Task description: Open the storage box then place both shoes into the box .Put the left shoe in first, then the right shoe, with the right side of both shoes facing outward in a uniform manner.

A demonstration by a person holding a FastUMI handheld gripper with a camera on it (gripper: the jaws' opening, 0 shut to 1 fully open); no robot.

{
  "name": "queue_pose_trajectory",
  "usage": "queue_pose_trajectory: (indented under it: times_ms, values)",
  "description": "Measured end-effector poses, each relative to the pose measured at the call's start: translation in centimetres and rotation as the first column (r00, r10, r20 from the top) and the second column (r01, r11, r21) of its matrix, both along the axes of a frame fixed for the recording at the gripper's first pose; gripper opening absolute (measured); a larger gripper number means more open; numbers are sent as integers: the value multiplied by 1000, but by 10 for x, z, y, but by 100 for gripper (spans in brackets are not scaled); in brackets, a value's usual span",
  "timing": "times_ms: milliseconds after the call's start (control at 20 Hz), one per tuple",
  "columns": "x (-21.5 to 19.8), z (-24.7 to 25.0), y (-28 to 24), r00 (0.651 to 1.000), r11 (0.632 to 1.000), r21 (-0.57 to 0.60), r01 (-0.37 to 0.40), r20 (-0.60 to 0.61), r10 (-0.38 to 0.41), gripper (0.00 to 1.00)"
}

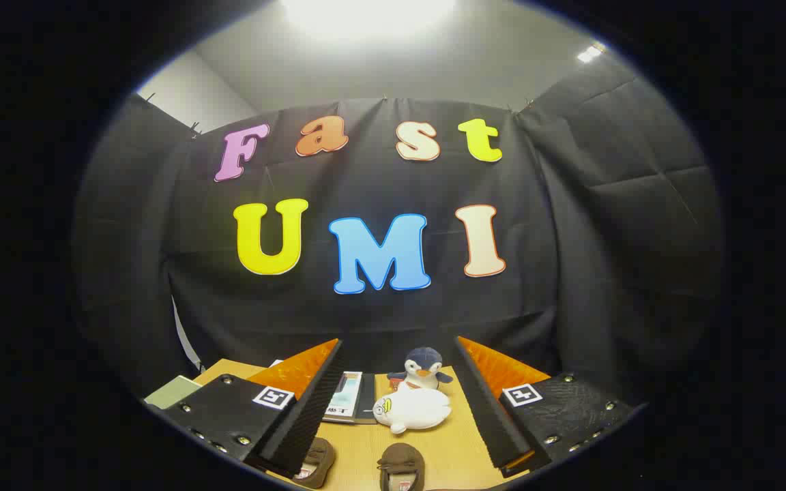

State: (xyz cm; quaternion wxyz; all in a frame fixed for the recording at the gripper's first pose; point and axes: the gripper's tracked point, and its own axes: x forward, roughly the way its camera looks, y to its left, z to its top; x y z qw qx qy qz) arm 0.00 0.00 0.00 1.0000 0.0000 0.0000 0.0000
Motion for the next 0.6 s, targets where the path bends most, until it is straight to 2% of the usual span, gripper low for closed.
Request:
queue_pose_trajectory:
  times_ms: [600]
  values:
    - [10, 4, 12, 999, 999, -23, -48, 11, 49, 96]
